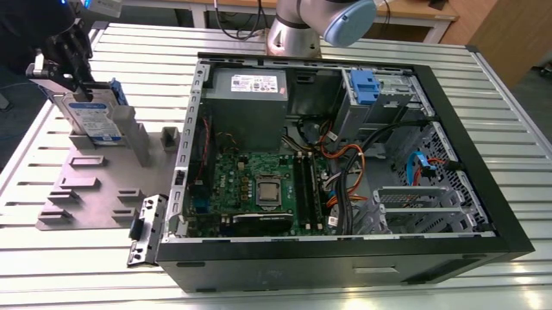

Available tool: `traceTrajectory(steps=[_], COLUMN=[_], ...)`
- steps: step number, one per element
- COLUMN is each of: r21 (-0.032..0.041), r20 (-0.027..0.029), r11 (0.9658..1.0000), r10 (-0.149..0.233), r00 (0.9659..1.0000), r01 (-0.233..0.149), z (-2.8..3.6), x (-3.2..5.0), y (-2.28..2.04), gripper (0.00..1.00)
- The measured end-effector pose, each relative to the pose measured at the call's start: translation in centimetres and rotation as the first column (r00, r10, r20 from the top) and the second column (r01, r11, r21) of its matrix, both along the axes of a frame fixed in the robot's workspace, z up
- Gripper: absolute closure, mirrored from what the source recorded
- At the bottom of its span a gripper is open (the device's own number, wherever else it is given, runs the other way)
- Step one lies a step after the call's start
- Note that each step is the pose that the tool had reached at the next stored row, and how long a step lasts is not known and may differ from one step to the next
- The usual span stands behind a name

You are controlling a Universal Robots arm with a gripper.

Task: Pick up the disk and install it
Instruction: 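Pick up the disk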

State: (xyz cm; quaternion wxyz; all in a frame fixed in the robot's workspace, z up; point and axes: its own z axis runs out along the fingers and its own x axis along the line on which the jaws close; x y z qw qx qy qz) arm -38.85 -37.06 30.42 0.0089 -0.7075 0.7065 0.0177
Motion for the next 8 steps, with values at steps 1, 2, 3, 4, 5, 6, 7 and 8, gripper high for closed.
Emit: traceTrajectory(steps=[1, 2, 3, 4, 5, 6, 7, 8], r21=[-0.0006, -0.0023, -0.0053, -0.0102, -0.0163, -0.0234, -0.0309, -0.0377], r20=[-0.0001, -0.0003, -0.0005, -0.0008, -0.0010, -0.0012, -0.0011, -0.0011], r11=[1.0000, 1.0000, 1.0000, 0.9999, 0.9999, 0.9997, 0.9995, 0.9993], r10=[0.000, 0.000, 0.000, 0.000, 0.000, 0.000, 0.000, 0.000], r00=[1.0000, 1.0000, 1.0000, 1.0000, 1.0000, 1.0000, 1.0000, 1.0000], r01=[0.000, 0.000, 0.000, 0.000, 0.000, 0.000, 0.000, 0.000], z=[0.01, 0.06, 0.11, 0.20, 0.30, 0.40, 0.48, 0.53], x=[0.01, 0.01, 0.01, 0.01, 0.01, 0.00, 0.01, 0.01], y=[0.00, 0.00, 0.00, 0.00, 0.00, 0.00, 0.00, 0.00], gripper=[0.65, 0.65, 0.65, 0.65, 0.65, 0.65, 0.65, 0.65])
